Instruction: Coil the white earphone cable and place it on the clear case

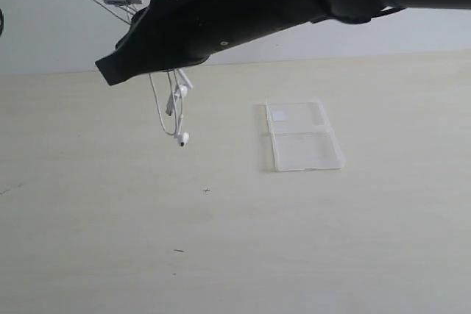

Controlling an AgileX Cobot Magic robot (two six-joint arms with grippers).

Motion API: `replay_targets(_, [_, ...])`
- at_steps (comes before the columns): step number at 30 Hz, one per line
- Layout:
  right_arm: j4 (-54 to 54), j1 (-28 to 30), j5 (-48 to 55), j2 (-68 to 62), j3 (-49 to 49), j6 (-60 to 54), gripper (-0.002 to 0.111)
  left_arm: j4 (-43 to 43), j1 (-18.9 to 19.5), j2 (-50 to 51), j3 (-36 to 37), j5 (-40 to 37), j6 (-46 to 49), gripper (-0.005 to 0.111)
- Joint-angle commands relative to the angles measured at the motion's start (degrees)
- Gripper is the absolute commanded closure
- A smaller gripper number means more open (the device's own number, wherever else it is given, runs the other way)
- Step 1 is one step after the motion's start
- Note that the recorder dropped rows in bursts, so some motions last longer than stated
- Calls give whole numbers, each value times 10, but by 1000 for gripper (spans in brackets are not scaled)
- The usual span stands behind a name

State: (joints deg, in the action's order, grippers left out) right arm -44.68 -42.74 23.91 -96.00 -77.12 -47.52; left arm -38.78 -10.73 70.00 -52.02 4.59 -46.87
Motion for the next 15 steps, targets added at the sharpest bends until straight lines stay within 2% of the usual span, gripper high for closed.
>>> replay_targets(1, [63,1,24,33,3,56,108,6,-35,1,10,3,-12,107])
replay_targets(6, [64,1,65,49,3,56,108,-4,-86,1,11,5,-12,107])
replay_targets(9, [98,1,94,60,3,71,108,-12,-93,1,12,2,-12,107])
replay_targets(14, [277,1,140,103,3,244,108,-12,-93,1,14,-46,-15,107])
replay_targets(15, [292,1,145,115,3,272,108,-11,-93,1,14,-40,-18,103])
